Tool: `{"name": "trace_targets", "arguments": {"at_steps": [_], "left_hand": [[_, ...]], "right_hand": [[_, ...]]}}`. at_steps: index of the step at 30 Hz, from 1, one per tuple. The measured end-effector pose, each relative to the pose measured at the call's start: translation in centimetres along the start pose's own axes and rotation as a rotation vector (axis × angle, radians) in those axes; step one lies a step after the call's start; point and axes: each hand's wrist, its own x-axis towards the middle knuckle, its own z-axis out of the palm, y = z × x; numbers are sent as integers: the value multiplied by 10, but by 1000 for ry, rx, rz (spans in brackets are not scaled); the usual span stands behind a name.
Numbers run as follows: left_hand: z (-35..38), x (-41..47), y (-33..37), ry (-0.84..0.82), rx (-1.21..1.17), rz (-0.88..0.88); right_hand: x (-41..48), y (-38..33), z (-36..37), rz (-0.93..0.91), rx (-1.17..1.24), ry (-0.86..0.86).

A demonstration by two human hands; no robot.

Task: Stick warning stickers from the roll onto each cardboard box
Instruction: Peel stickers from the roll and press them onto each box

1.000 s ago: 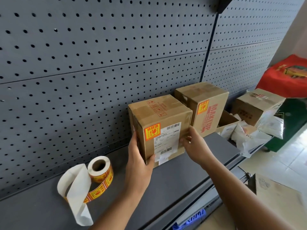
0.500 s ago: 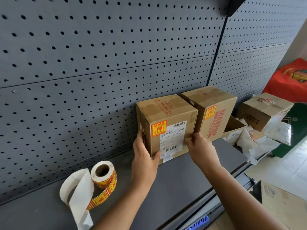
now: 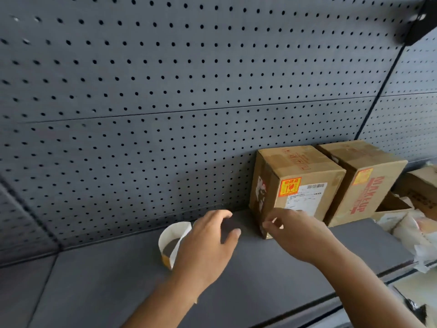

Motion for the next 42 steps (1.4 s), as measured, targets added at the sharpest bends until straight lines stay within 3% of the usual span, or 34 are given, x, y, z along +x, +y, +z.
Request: {"name": "trace_targets", "arguments": {"at_steps": [6,16,27,34,42], "left_hand": [[-96,-39,-58,110,246,-135],[-204,-127,-142,281,360,-430],[-276,-236,-202,604,371,-697],[-317,-290,-233,914,319,-752],[-368,-341,-290,1002,299,-873]], "right_hand": [[-6,-92,9,-220,-83,55],[-12,-223,51,-465,-61,59],[-39,-358,93,-799,-39,-59],[-60,-426,123,-947,-8,-115],[-83,-492,143,-990,-35,-143]]}}
